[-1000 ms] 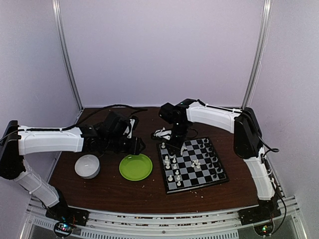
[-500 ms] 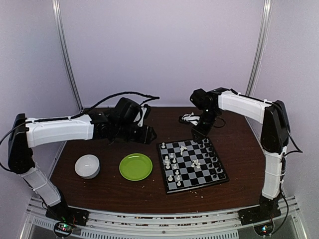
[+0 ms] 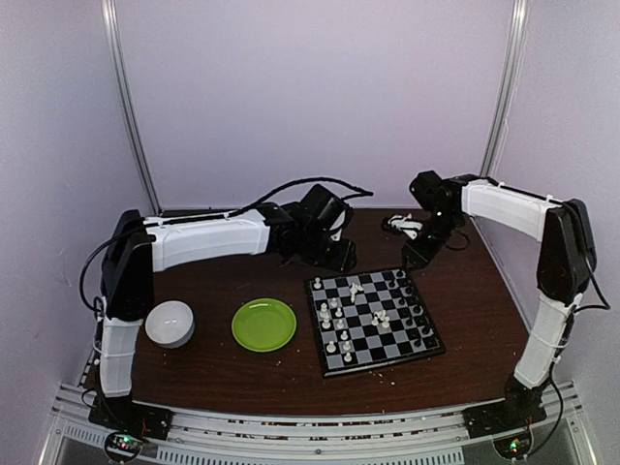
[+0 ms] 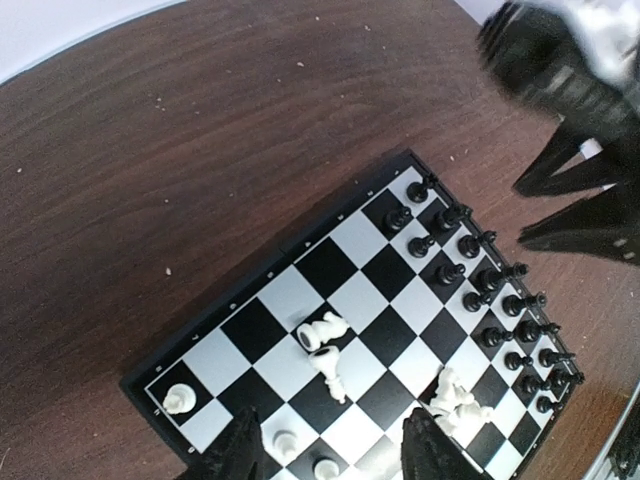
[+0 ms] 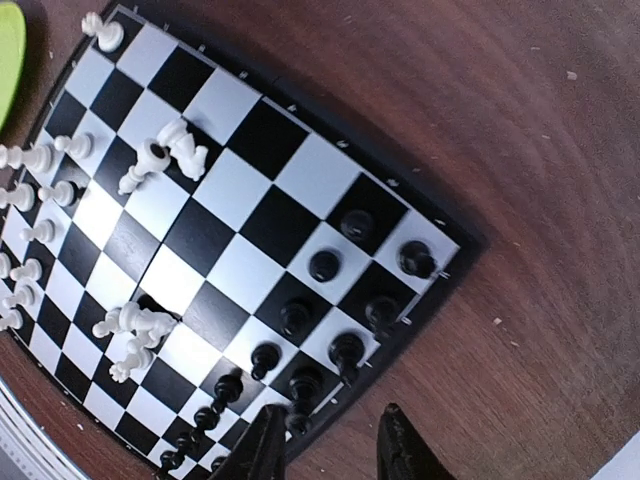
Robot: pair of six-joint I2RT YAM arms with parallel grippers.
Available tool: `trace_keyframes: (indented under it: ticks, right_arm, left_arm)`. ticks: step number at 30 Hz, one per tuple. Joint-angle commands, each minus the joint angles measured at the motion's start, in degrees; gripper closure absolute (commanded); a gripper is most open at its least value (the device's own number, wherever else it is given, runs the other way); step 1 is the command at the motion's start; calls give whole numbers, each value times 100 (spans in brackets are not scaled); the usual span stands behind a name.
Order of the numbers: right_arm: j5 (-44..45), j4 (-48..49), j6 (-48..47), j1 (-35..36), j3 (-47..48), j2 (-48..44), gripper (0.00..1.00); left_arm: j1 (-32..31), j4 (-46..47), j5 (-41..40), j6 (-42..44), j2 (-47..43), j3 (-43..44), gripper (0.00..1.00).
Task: Set up the chess pieces on the board
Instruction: Pick up the bishop from the chessboard.
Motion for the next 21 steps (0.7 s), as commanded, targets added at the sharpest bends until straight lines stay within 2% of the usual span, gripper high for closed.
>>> trace_keyframes:
  ticks: [1,9,21]
  right_arm:
    - [-768,411,324,-480,-445,-844,66]
    - [-1422,634,302,-850,-880,-1352,63]
    - [-1845,533,176,-1043,-945,-1318,63]
  left_arm:
    - [-151,-521,-87,-8,726,972,54]
    - [-285,-1091,-350,-97,1692,1945,54]
    - [-388,-1575,-607,57,2239,2368,55]
